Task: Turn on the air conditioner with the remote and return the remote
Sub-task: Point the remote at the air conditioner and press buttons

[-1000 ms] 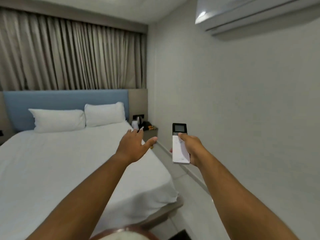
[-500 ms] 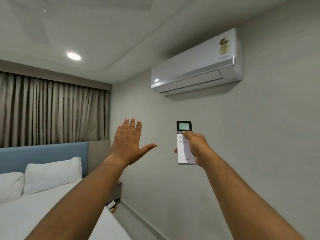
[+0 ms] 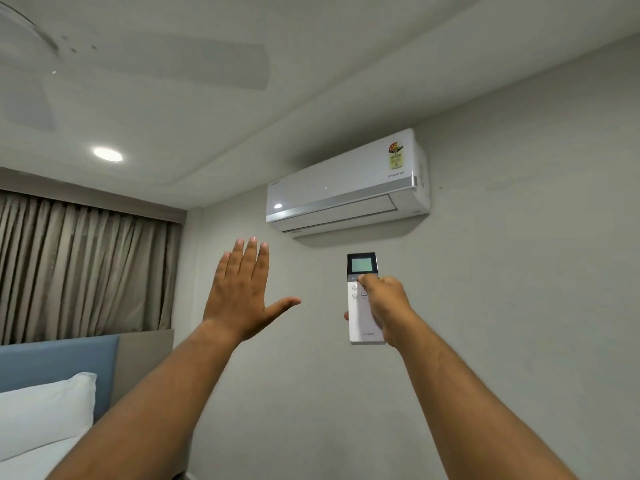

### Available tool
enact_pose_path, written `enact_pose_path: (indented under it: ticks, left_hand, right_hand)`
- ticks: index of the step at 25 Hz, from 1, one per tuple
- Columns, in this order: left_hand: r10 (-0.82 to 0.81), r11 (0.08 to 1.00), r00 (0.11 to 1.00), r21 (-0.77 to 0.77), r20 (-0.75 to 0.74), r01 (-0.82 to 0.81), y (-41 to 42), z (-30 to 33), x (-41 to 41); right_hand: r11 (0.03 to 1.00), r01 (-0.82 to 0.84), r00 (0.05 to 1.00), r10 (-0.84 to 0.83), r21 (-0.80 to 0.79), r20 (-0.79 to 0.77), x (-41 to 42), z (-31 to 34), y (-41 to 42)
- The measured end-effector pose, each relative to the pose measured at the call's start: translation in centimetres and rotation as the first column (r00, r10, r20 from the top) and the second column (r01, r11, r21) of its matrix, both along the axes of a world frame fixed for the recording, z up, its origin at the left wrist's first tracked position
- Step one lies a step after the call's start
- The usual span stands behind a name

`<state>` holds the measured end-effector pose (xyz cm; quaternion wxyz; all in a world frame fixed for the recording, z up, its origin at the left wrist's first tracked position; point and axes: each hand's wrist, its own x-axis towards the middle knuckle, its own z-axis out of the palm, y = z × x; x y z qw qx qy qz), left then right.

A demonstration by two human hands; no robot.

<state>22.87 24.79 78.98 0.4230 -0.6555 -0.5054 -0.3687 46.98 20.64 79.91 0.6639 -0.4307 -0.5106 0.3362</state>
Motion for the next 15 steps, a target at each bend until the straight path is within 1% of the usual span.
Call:
enact_pose_path:
  ticks: [3,11,15]
  left_hand:
    - [-0.033,0.999,0.999,0.019,0.006,0.033,-0.1,0.7,0.8]
    - [-0.059,0.998,0.993,0.035,0.099,0.056,-0.6,1.6,1.1]
    - [-0.07,0.997,0.992,0.05,0.106,0.065,-0.7,2.2,1.0]
  right_hand:
    - [0.999,0.024,1.0,-0.024,0.023,-0.017,0.3,0.8,-0.2]
    - [0.999,0.032,0.999,-0.033,0.04,0.036,-0.5,3.3,-1.3]
    - [0.998,0.026,0.998,-0.029,0.056,0.057,-1.1,4.0,-1.5]
